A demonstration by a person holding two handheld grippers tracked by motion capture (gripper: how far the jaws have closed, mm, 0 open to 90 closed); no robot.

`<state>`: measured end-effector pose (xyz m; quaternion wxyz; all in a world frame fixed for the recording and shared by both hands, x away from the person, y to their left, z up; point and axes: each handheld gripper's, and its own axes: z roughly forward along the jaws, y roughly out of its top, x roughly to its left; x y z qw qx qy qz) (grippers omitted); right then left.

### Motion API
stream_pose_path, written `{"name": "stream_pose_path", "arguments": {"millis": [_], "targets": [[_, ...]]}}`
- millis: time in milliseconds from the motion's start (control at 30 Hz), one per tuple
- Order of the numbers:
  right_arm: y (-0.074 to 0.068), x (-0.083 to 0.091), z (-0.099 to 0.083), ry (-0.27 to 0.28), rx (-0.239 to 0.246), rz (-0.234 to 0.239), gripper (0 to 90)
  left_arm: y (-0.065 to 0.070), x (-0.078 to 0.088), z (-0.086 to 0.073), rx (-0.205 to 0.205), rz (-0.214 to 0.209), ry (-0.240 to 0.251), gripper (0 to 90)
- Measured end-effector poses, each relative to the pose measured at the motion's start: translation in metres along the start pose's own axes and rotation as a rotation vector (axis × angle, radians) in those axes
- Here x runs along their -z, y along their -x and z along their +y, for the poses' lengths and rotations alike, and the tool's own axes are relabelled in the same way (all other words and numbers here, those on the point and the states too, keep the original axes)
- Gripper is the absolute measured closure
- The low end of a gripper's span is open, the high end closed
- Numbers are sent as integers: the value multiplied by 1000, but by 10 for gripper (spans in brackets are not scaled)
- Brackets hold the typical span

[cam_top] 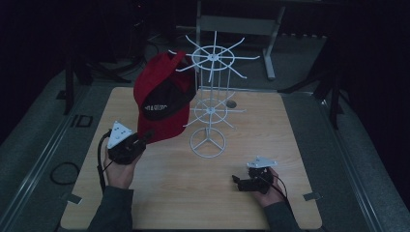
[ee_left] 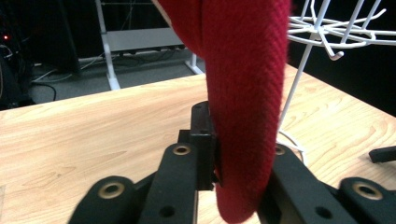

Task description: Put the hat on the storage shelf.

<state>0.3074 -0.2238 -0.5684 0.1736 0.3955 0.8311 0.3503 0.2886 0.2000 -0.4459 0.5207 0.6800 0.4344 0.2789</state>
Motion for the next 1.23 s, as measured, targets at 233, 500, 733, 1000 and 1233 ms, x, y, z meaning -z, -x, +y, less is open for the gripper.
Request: {"name": "stream_pose_path", "arguments": {"millis": [233, 500, 733, 1000, 1233], "targets": [[0, 0, 0, -1, 0, 0, 129, 2, 6, 5, -12, 12, 14, 618], [0, 0, 0, -1, 0, 0, 129, -5, 5, 4, 15, 12, -20, 480], [0, 0, 0, 0, 1, 0, 129, -12, 5, -1, 34, 20, -37, 429], [0, 0, 0, 0, -1, 0, 129, -25, 5, -11, 77, 9, -65, 420], [0, 0, 0, 0, 1, -1, 129, -27, 4, -13, 76, 1, -78, 419]]}}
